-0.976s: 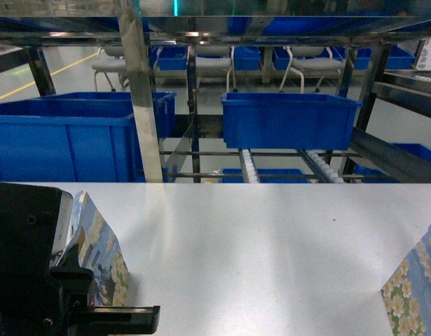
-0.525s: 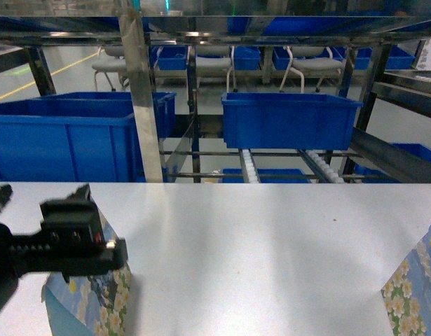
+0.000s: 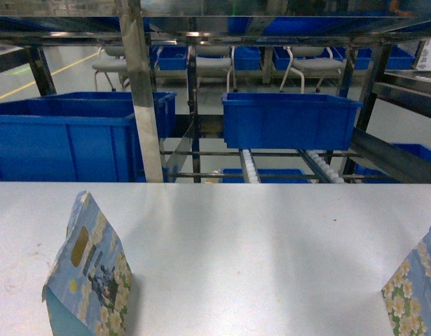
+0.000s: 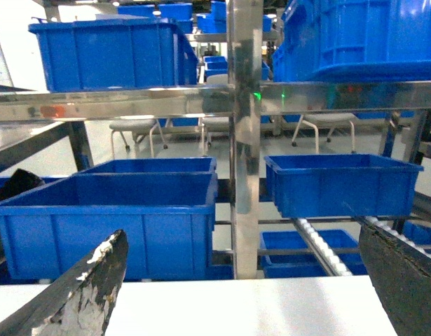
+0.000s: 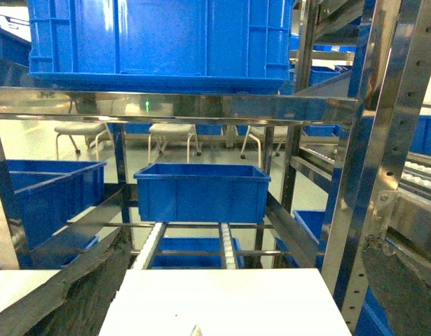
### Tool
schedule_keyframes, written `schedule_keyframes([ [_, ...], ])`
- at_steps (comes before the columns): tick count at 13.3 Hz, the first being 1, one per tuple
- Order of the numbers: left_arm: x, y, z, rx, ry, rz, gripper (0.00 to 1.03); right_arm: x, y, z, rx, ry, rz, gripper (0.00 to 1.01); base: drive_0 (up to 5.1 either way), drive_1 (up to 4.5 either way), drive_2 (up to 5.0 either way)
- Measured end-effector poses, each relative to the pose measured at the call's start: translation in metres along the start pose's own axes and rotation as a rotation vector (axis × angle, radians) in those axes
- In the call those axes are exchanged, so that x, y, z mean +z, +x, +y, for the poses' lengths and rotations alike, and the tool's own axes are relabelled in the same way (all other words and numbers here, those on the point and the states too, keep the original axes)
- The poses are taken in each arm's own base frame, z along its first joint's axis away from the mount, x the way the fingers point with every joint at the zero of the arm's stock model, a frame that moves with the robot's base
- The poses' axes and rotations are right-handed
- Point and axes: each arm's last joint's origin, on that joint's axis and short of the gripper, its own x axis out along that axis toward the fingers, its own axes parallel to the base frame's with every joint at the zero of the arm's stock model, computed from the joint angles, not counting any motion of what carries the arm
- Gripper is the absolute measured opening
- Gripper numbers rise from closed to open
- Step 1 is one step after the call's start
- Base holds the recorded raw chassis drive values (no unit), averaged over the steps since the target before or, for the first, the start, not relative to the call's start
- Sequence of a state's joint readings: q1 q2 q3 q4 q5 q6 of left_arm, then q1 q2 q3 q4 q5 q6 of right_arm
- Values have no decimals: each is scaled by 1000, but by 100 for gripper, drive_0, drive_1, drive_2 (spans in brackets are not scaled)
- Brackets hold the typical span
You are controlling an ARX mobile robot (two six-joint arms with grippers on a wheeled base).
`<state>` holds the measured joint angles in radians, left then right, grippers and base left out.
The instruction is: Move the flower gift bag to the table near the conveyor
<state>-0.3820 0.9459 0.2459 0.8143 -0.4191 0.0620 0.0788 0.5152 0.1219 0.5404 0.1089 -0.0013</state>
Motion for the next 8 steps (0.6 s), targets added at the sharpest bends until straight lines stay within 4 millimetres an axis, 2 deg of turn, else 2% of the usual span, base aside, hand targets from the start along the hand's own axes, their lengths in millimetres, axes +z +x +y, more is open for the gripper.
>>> schedule_keyframes([
  [1, 8, -7, 6, 32, 13, -20, 98, 0, 0, 0, 0, 0, 0, 98, 0, 0, 0],
  [3, 9, -6, 7, 40, 19, -20, 98, 0, 0, 0, 0, 0, 5, 98, 0, 0, 0],
  [4, 4, -8, 11, -21, 35, 81, 87, -4, -2, -6, 25, -13, 110, 85, 0, 0, 0],
  [5, 2, -13, 16, -37, 24, 101, 78, -8, -5, -9, 13, -14, 148, 76, 0, 0, 0],
  [8, -11, -26, 32, -33, -7, 104, 46, -14, -12, -8, 30, -13, 143, 44, 0, 0, 0],
])
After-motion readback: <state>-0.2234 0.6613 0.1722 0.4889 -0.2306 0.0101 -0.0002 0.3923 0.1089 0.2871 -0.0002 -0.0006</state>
